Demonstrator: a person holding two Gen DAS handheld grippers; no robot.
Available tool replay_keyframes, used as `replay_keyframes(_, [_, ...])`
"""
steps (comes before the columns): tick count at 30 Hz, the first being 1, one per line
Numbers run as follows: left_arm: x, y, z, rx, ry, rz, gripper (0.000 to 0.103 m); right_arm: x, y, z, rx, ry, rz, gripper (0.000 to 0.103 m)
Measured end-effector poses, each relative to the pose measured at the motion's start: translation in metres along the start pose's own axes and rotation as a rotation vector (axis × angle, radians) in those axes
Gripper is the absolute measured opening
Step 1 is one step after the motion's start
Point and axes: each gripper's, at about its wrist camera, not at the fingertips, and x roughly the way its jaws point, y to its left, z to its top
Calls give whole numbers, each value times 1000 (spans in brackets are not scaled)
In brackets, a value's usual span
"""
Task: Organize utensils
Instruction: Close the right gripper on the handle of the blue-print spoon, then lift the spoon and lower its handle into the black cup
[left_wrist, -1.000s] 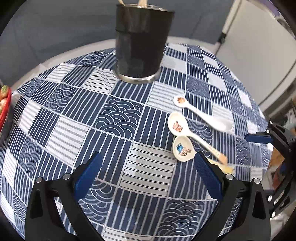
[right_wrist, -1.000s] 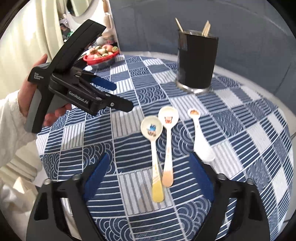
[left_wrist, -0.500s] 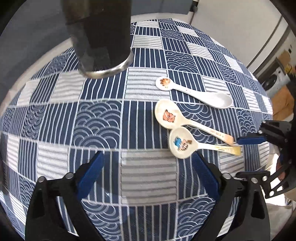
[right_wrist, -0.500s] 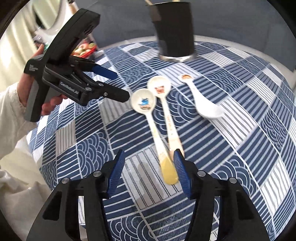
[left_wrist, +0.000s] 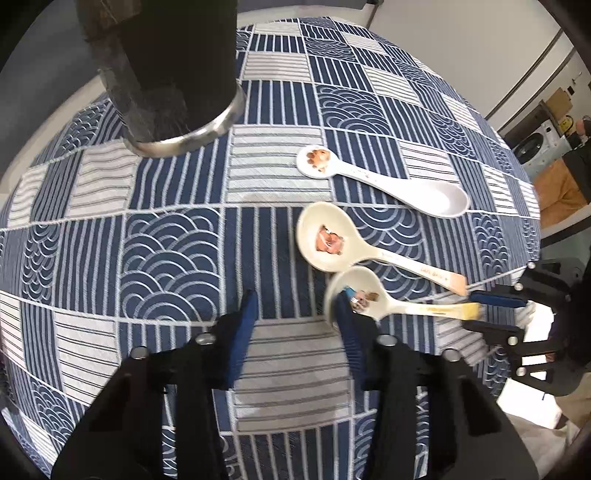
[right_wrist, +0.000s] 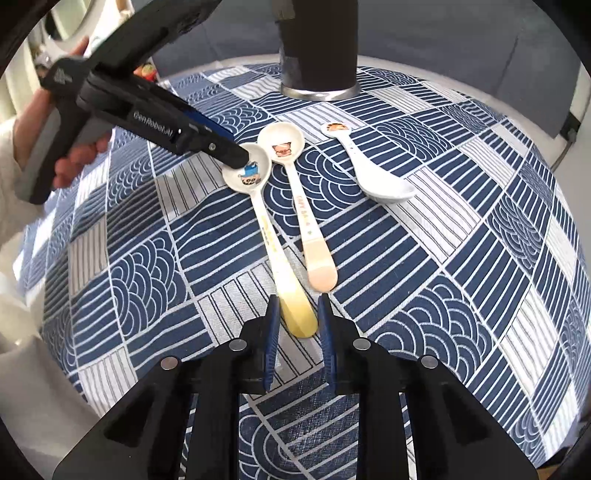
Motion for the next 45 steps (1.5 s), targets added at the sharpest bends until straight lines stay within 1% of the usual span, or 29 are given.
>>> replay_keyframes(1, [-1,-1,-1,2,4,-21,18,0,2,1,-10,6,-3,19])
replay_keyframes(2, [0,-4,-2,4,8,-37,9,1,5,3,-31,11,-10,19])
replay_keyframes(5, [-1,-9,-3,11,9,-7,9,2,9,4,-50,22,-19,19])
replay_keyframes(8, [-2,-6,-5,-10,20,-23,9,1,9,3,-44,23,-8,19])
replay_keyframes(10, [-6,-7,-7,-11,17,-13,9,-2,10,4,-53,18,-2,19])
replay_keyframes(17, [-31,-2,-12,-55,-25,31,9,-11,15,15,-111,-20,18,18])
replay_keyframes(21, [-53,0,-11,-75,-60,84,9,-18,16,27,-148,-53,40,18])
replay_keyframes(27, [-91,0,-8,-113,-108,205,9,-29,19,51,-219,-123,79,18])
replay_keyframes(32, [-116,-4,-6,-136,-143,264,8,-38,17,62,-262,-177,107,18])
replay_keyframes(36, [-130,-12,-6,-155,-158,303,8,-44,15,67,-297,-212,128,19])
replay_keyframes(38, [-137,-18,-5,-159,-164,336,8,-48,12,70,-318,-231,142,19])
replay_keyframes(43, [-153,-35,0,-187,-194,398,8,-59,3,75,-359,-274,154,19])
replay_keyframes(45, [-159,-41,3,-200,-209,407,8,-63,-1,77,-377,-284,147,19])
